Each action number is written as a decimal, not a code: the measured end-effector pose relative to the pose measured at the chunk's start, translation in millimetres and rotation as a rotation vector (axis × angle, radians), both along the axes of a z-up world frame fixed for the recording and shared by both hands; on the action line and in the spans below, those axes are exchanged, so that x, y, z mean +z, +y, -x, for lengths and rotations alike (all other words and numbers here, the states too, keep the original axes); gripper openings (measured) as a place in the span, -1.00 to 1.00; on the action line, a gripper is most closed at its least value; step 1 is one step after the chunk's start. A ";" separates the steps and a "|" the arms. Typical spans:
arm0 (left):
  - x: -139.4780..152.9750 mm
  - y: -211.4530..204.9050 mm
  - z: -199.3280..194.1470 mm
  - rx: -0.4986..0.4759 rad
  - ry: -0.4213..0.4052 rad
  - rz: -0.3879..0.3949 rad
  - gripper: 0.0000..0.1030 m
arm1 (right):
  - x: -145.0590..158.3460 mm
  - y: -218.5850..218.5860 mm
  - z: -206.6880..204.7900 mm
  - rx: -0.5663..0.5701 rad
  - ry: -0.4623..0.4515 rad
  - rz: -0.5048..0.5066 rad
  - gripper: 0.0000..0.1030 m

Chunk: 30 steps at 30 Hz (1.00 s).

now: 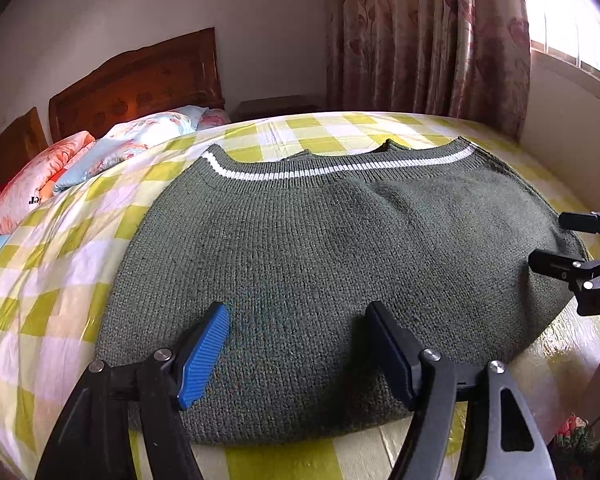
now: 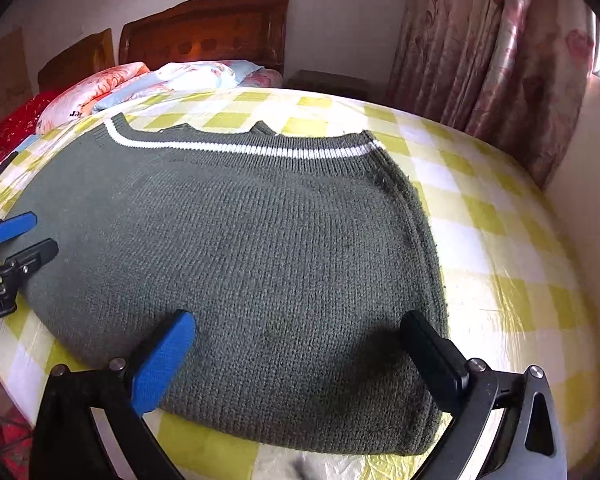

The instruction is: Fold small clothes

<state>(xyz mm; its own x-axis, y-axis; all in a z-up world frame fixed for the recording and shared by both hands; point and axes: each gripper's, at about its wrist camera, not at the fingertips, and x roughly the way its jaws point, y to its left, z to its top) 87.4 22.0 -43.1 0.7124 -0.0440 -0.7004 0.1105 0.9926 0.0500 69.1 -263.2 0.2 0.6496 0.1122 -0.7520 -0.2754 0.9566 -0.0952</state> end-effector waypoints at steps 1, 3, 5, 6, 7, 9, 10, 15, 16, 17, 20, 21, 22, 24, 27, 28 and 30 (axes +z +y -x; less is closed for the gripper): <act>-0.2 -0.6 0.0 0.003 -0.002 -0.003 0.44 | 3.2 4.3 0.4 0.019 -0.014 -0.010 1.00; -0.5 -0.5 0.7 0.006 -0.004 -0.005 0.44 | 3.0 17.2 -2.0 0.054 -0.004 -0.032 1.00; -0.4 0.0 0.8 0.006 -0.003 -0.004 0.45 | -4.8 30.7 -4.8 0.074 0.017 -0.032 1.00; -0.4 0.1 0.9 0.005 -0.002 -0.003 0.45 | -10.9 36.7 -5.1 0.085 0.026 -0.021 1.00; -0.5 0.0 0.8 0.005 -0.002 -0.004 0.45 | -14.6 39.7 -4.1 0.091 0.013 -0.003 1.00; -0.3 0.2 0.9 0.002 -0.001 -0.004 0.45 | -16.4 36.0 -0.3 0.107 0.001 -0.006 1.00; -0.2 0.4 0.9 0.000 0.000 -0.004 0.46 | -16.1 32.0 -0.7 0.110 0.010 -0.012 1.00; 0.6 2.1 0.6 -0.005 0.007 0.003 0.47 | -18.8 -5.9 -3.7 0.050 0.053 -0.047 1.00; 0.8 2.4 0.7 -0.008 0.009 0.003 0.47 | -18.7 -13.5 -3.9 0.043 0.055 -0.065 1.00; 0.9 2.8 0.9 -0.010 0.010 0.003 0.47 | -17.7 -15.3 -3.2 0.051 0.055 -0.058 1.00; 4.9 5.2 -1.2 -0.011 0.047 0.013 0.46 | -12.6 -9.0 -6.2 0.026 0.073 -0.016 1.00; 9.3 7.2 -4.1 -0.005 0.062 0.023 0.39 | -8.7 -5.3 -8.4 0.022 0.071 -0.019 1.00; 16.2 9.8 -8.2 0.009 0.062 0.026 0.30 | -3.8 -0.3 -10.4 0.036 0.058 -0.024 1.00; 33.5 13.6 -17.8 0.028 0.024 0.026 0.29 | 6.2 15.3 -18.6 0.069 0.025 -0.007 1.00; 57.2 14.7 -43.6 0.032 -0.023 0.054 0.29 | 17.4 46.0 -40.6 0.129 -0.007 -0.018 1.00; 59.7 13.4 -58.2 0.025 -0.026 0.054 0.29 | 17.7 56.7 -51.6 0.141 -0.002 -0.024 1.00; 56.7 10.2 -90.9 0.046 -0.020 0.005 0.29 | 14.2 77.3 -75.8 0.128 0.019 -0.008 1.00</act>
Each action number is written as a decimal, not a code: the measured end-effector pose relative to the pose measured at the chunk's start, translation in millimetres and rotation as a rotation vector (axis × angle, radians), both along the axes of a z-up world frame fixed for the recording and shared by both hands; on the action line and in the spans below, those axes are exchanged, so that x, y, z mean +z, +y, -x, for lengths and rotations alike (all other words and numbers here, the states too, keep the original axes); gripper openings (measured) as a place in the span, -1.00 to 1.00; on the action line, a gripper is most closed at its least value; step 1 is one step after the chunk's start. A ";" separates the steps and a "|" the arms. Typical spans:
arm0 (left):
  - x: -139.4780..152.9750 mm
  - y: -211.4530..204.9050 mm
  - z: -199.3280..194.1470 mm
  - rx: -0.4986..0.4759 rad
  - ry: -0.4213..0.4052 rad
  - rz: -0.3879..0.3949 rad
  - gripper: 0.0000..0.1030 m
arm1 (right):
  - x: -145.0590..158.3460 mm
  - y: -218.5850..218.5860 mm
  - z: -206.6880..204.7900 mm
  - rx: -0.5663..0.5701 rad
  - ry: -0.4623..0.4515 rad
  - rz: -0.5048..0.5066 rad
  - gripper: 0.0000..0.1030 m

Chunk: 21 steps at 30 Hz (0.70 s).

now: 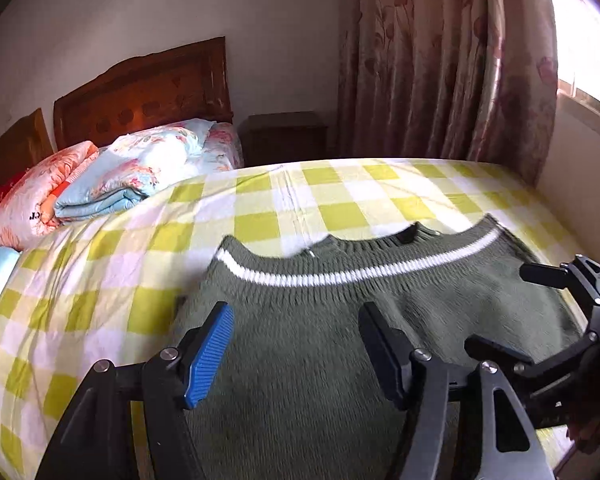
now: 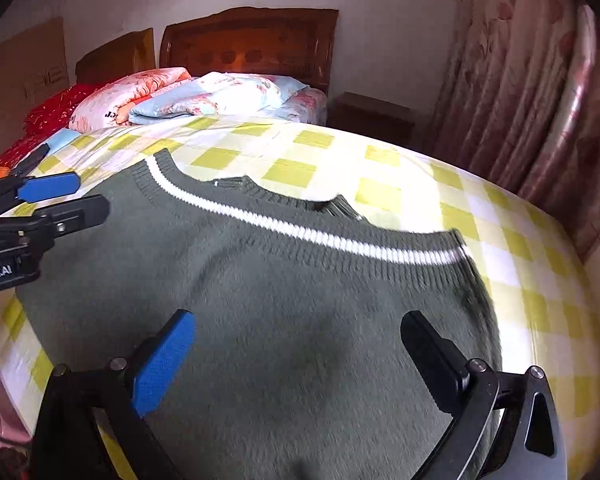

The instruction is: Fold small clothes

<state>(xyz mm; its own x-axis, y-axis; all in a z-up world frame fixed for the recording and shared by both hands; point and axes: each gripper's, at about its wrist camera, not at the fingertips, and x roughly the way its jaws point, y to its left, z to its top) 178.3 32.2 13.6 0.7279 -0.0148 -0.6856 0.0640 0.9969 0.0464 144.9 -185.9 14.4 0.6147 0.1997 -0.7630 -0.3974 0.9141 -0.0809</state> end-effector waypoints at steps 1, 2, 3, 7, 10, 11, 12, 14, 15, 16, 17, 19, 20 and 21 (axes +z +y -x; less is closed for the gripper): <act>-4.9 -0.8 -16.3 0.008 0.009 -0.016 0.29 | -2.0 7.0 -11.2 -0.004 0.015 -0.007 1.00; -11.2 -1.1 -31.6 0.006 0.026 -0.026 0.29 | -4.9 12.8 -20.8 -0.009 0.027 -0.008 1.00; -20.5 -0.7 -44.9 0.002 0.050 -0.034 0.29 | -10.1 18.3 -29.1 -0.015 0.034 0.016 1.00; -56.2 12.5 -64.9 0.011 0.120 -0.047 0.31 | -32.3 -0.7 -45.2 -0.049 0.090 0.005 1.00; -58.1 29.9 -61.8 0.016 0.129 0.054 0.30 | -30.6 -28.4 -44.3 -0.092 0.098 -0.053 1.00; -58.6 29.8 -61.2 0.012 0.126 0.059 0.30 | -29.5 -33.9 -44.2 -0.108 0.091 -0.051 1.00; -58.7 27.5 -61.2 0.014 0.125 0.051 0.30 | -28.3 -39.0 -45.4 -0.129 0.096 -0.063 1.00; -59.5 20.2 -61.9 0.018 0.120 0.002 0.31 | -23.6 -42.3 -49.4 -0.187 0.094 -0.069 1.00; -59.2 17.8 -61.6 0.021 0.116 -0.012 0.31 | -19.8 -39.1 -51.6 -0.198 0.077 -0.067 1.00; -59.3 16.9 -61.3 0.022 0.116 -0.016 0.31 | -16.1 -33.3 -52.8 -0.181 0.057 -0.064 1.00; -59.5 18.2 -61.5 0.022 0.116 -0.011 0.31 | -14.2 -25.5 -55.8 -0.147 0.047 -0.055 1.00; -59.6 20.5 -61.3 0.022 0.119 0.005 0.31 | -17.8 -10.0 -64.3 -0.087 0.056 -0.007 1.00; -59.5 21.1 -62.1 0.021 0.120 0.007 0.31 | -23.7 -5.8 -70.5 -0.066 0.079 0.020 1.00; -59.5 20.9 -62.2 0.020 0.120 0.006 0.31 | -32.1 -5.9 -78.5 -0.060 0.132 0.037 1.00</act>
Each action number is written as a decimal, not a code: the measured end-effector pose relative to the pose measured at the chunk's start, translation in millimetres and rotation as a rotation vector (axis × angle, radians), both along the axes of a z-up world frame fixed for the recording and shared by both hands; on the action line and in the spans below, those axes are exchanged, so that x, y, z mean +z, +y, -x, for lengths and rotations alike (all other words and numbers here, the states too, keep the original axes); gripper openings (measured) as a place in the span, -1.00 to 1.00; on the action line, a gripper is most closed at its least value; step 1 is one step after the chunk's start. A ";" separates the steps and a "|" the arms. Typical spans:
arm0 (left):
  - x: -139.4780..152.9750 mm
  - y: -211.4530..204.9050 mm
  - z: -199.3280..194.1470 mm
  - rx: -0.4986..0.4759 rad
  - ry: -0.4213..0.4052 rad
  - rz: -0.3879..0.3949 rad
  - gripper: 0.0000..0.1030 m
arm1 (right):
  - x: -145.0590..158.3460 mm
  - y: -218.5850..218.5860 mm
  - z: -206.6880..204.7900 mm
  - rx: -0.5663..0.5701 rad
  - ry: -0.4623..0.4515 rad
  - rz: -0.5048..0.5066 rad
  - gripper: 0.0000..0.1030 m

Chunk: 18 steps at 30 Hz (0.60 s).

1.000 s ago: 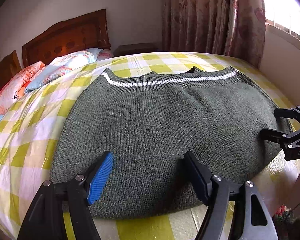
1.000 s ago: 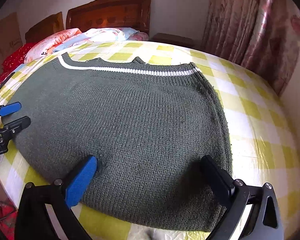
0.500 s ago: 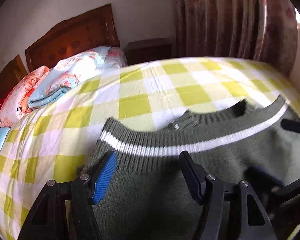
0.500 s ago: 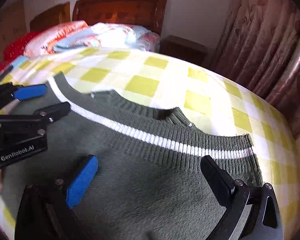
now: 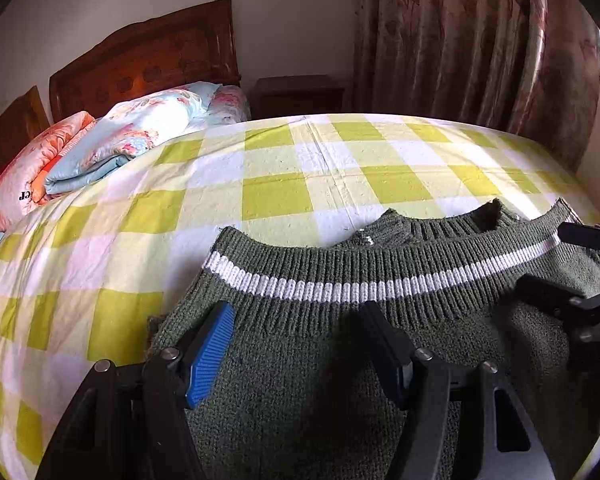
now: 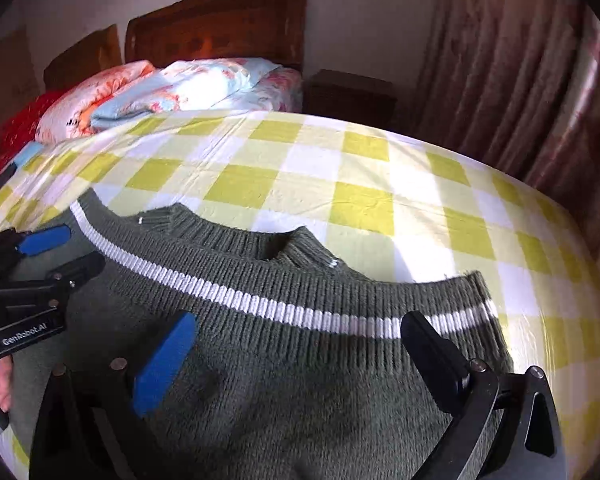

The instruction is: Fold small clothes

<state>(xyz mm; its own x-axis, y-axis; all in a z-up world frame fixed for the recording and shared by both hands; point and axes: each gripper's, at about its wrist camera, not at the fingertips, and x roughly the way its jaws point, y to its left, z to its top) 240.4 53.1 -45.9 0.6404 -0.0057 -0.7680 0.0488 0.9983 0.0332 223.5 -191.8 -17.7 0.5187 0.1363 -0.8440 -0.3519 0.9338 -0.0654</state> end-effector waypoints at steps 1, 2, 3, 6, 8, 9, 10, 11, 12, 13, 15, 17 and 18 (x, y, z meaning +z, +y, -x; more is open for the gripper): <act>-0.2 -0.1 -0.5 0.000 0.000 -0.001 0.31 | -2.9 -6.6 -6.2 -0.006 0.041 -0.037 1.00; -0.1 -0.1 -0.6 0.000 0.000 -0.001 0.31 | 0.4 -15.7 -9.1 -0.028 0.036 -0.062 1.00; -0.1 0.2 -0.6 0.000 0.000 0.000 0.31 | 2.6 -24.8 -11.4 -0.068 0.021 -0.032 1.00; -0.2 0.7 -1.2 0.000 0.000 0.005 0.31 | 1.1 -64.4 -17.5 -0.170 0.011 -0.012 1.00; -0.5 0.6 -1.5 0.000 0.000 0.003 0.31 | 5.4 -87.1 -15.4 -0.283 -0.012 0.032 1.00; -0.4 0.6 -1.7 0.001 0.001 0.004 0.31 | 9.4 -96.0 -13.9 -0.312 -0.010 -0.006 1.00; -0.7 0.4 -1.7 0.001 0.001 0.002 0.31 | 14.5 -101.8 -10.4 -0.321 -0.009 -0.069 1.00; -0.9 0.2 -1.6 0.002 0.001 0.000 0.31 | 21.2 -101.6 -5.4 -0.318 -0.020 -0.117 1.00; -0.9 0.0 -1.6 0.002 0.001 -0.001 0.31 | 27.9 -94.5 0.6 -0.294 -0.043 -0.141 1.00; -0.9 -0.2 -1.5 0.002 0.001 -0.001 0.31 | 32.8 -80.8 6.0 -0.242 -0.062 -0.147 1.00; -0.9 0.0 -1.3 0.002 0.001 0.000 0.31 | 33.9 -44.5 13.2 -0.100 -0.051 -0.142 1.00; -0.8 0.1 -1.5 0.002 0.001 0.000 0.31 | 25.5 -8.0 18.6 0.020 -0.023 -0.118 1.00; -0.8 0.1 -1.5 0.002 0.001 0.000 0.31 | 16.4 8.3 20.5 0.061 -0.016 -0.084 1.00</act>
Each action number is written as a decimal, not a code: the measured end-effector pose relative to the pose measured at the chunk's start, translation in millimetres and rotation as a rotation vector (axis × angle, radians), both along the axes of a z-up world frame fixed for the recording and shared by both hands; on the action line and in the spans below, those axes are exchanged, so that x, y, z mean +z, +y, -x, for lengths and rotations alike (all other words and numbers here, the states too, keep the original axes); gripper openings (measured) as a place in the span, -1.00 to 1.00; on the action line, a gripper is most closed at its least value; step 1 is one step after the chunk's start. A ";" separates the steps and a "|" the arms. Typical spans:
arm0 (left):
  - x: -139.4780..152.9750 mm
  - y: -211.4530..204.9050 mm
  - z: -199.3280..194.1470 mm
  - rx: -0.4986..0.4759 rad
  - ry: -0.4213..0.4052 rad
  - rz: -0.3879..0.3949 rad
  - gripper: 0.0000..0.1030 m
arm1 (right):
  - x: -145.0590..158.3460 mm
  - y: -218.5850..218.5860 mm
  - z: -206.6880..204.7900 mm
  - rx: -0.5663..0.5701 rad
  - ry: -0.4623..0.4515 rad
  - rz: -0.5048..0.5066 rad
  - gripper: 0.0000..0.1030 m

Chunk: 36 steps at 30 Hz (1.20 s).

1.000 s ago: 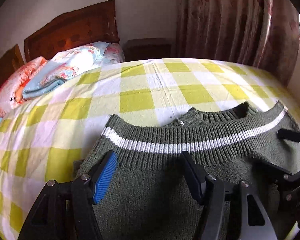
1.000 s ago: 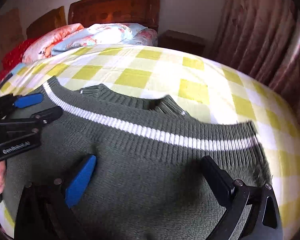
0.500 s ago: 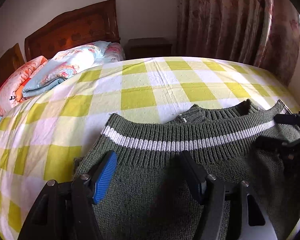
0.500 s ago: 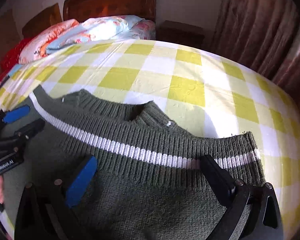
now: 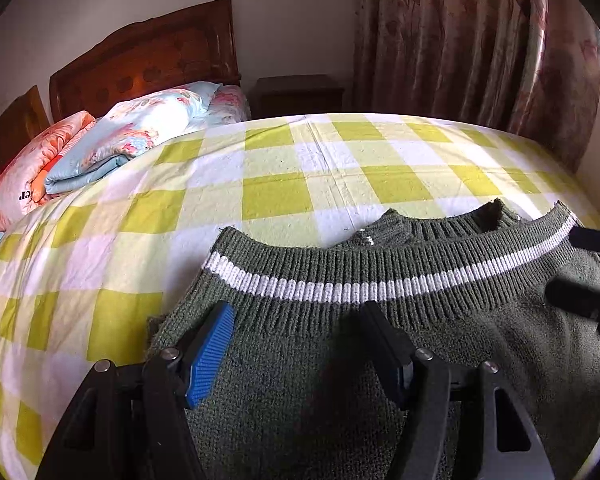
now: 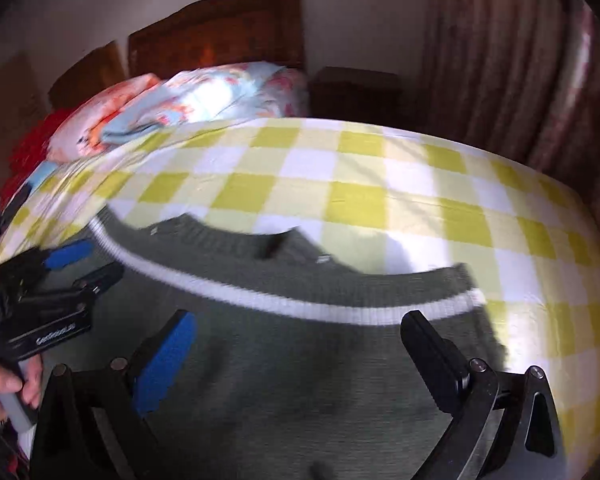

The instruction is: Fold small clothes

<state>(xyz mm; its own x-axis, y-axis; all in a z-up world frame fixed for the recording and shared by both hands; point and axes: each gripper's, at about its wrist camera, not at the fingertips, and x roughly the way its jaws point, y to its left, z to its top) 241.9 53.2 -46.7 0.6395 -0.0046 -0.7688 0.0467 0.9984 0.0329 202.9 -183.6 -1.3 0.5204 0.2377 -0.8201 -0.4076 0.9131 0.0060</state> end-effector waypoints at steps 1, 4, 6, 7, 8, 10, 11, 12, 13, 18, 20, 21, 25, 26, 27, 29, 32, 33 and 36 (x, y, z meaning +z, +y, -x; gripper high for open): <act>-0.1 0.0 0.0 0.000 0.000 0.000 0.31 | -10.1 10.2 -0.1 0.019 0.006 0.047 1.00; 0.0 0.1 0.3 0.000 0.000 0.003 0.31 | -18.6 -3.6 -6.9 -0.037 0.032 0.024 1.00; -0.2 0.3 -0.1 0.000 0.000 0.002 0.31 | -19.7 -26.3 -11.3 -0.115 0.018 0.078 1.00; -0.2 0.5 -0.3 0.000 0.000 0.005 0.31 | -20.1 -41.6 -12.8 -0.136 0.035 0.038 1.00; -0.4 0.6 -0.2 0.000 0.000 0.004 0.31 | -19.2 -56.9 -13.3 -0.157 0.045 -0.011 1.00; -0.5 0.9 -0.4 0.000 0.000 0.005 0.31 | -15.9 -72.8 -7.8 -0.169 0.023 -0.031 1.00; -0.5 0.7 -0.3 0.000 0.000 0.004 0.31 | -15.7 -73.9 -5.3 -0.156 0.014 -0.036 1.00; -0.6 0.4 -0.1 0.000 -0.001 0.002 0.31 | -15.7 -72.0 -3.4 -0.156 0.005 -0.023 1.00; -0.6 0.4 0.2 0.001 -0.001 0.001 0.31 | -16.2 -68.1 -2.8 -0.158 -0.003 0.003 1.00; 0.6 -1.7 -1.2 0.006 0.009 -0.007 0.31 | -16.8 -67.0 -3.5 -0.156 -0.010 0.014 1.00; 6.1 -9.9 0.6 0.034 0.024 -0.030 0.24 | -17.2 -66.0 -3.2 -0.155 -0.013 0.021 1.00; 10.3 -15.4 3.4 0.034 0.029 0.002 0.22 | -17.7 -65.1 -3.5 -0.155 -0.014 0.025 1.00; 16.9 -61.2 13.0 -0.108 0.007 0.076 0.25 | -18.0 -66.0 -4.0 -0.150 -0.010 0.019 1.00; 10.0 -74.7 11.1 -0.122 0.011 -0.001 0.25 | -18.1 -66.4 -4.2 -0.148 -0.009 0.017 1.00; 0.9 -82.9 8.6 -0.132 0.027 -0.062 0.27 | -18.1 -66.8 -4.2 -0.146 -0.008 0.014 1.00; 3.2 -74.5 6.4 -0.132 0.027 -0.002 0.27 | -17.8 -67.8 -4.8 -0.143 -0.006 0.006 1.00; 6.3 -45.1 3.3 -0.119 0.045 0.108 0.27 | -17.9 -68.2 -5.2 -0.134 -0.004 0.004 1.00; 7.5 -36.6 5.0 -0.088 0.034 0.071 0.27 | -17.9 -68.7 -5.8 -0.128 -0.004 0.003 1.00; 5.1 0.9 7.4 0.022 0.000 -0.034 0.27 | -17.6 -72.6 -9.4 -0.107 -0.002 -0.009 1.00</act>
<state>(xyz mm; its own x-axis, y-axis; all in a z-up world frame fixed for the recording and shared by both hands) 234.6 54.1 -41.6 0.6390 0.0358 -0.7684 0.0248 0.9974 0.0671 212.3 -256.1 -18.9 0.5452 0.1877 -0.8170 -0.3076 0.9514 0.0133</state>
